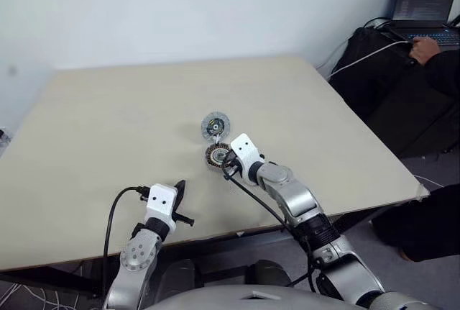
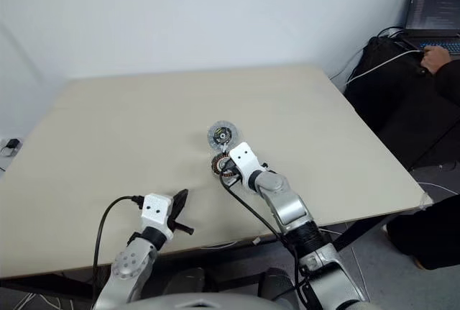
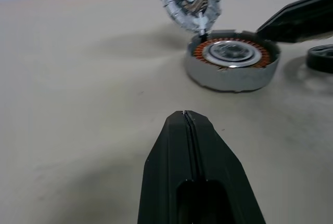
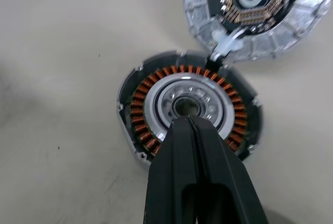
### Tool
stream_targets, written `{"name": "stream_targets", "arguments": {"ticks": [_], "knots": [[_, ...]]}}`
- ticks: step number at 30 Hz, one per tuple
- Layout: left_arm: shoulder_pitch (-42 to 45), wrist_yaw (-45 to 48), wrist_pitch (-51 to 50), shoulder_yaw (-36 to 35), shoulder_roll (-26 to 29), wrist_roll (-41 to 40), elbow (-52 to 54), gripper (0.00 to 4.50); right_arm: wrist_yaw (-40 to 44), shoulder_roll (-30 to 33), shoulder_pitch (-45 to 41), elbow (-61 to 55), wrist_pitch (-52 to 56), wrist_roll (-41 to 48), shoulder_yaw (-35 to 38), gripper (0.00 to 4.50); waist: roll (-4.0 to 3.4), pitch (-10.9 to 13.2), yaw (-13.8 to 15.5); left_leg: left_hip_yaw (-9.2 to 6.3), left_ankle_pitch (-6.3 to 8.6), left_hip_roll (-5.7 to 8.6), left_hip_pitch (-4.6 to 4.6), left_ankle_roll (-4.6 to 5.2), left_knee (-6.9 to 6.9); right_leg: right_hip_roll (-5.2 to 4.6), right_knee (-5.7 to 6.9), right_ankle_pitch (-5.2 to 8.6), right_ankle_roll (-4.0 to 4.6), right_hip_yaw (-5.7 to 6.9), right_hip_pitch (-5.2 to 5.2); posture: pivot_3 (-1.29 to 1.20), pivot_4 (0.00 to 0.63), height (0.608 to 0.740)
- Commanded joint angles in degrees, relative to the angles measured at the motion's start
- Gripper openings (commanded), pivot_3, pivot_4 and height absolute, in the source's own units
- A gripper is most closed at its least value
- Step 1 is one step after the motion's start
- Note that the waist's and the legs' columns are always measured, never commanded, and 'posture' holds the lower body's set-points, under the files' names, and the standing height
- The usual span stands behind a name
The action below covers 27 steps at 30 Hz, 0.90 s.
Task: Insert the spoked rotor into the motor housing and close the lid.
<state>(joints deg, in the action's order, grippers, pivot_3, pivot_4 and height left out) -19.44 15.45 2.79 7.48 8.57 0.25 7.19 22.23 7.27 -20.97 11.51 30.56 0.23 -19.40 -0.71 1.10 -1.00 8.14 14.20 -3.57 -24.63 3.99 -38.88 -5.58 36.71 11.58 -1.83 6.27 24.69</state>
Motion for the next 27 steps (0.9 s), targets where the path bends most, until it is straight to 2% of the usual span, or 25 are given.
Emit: {"name": "stream_targets", "arguments": {"ticks": [1,27], "knots": [[0.32,2.17,-1.20,1.35,0.51,-1.51,3.11,0.00,0.43,-0.64,-2.07,1.65,-1.09,-0.71,0.21,0.02,-0.01,0.01,-0.06,0.00,0.00,0.00,0.00,0.00,0.00,0.00,0.00,0.00,0.00,0.00,0.00,0.00,0.000,0.740],[0.26,1.83,-4.21,5.35,-1.02,-1.47,3.81,0.00,0.14,-4.17,-8.77,12.04,-6.12,-3.06,1.57,0.02,-0.27,0.19,-0.55,0.02,0.00,-0.01,-0.02,-0.01,0.02,-0.01,0.02,0.00,0.01,-0.01,0.05,0.00,0.000,0.740]]}}
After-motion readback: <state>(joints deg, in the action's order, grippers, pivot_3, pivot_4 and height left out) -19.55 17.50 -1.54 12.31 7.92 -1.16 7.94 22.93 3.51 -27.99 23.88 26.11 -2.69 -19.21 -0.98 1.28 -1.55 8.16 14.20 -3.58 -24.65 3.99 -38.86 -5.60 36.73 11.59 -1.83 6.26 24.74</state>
